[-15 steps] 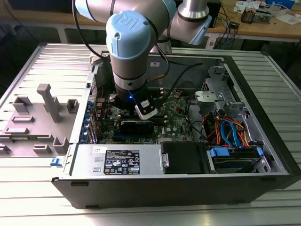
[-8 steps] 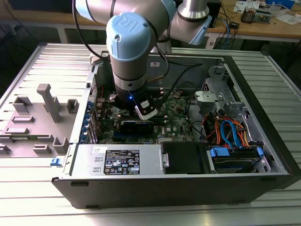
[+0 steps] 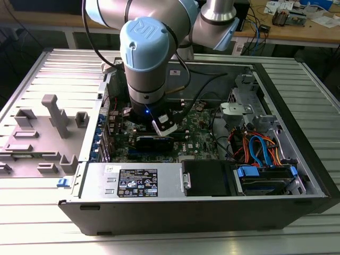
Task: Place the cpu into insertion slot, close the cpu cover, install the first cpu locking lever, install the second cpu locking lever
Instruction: 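Install the second cpu locking lever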
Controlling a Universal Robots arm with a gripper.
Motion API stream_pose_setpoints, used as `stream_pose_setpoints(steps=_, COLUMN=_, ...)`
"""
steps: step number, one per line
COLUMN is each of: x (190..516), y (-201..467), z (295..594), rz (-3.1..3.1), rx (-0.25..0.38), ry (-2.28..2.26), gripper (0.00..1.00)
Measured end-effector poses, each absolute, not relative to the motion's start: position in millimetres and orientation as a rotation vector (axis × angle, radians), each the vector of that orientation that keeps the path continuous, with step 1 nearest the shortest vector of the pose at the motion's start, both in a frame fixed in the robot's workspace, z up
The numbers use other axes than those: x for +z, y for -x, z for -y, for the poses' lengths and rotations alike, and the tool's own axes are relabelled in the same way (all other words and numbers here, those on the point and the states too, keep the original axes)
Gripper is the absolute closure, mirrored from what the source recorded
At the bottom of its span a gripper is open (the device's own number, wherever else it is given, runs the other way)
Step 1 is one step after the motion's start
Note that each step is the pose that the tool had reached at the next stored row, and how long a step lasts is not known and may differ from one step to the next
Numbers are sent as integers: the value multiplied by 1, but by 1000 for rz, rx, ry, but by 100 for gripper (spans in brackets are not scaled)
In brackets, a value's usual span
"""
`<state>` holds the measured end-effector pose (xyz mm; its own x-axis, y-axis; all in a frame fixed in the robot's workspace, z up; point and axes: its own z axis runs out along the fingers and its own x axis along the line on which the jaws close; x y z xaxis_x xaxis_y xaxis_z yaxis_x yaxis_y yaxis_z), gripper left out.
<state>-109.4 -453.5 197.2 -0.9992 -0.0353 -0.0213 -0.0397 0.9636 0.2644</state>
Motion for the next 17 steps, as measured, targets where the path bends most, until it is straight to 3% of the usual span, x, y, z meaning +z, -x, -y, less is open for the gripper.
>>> stream_pose_setpoints(steps=17, x=207, y=110, z=454, rz=-3098, rx=405, ry=59, gripper=89)
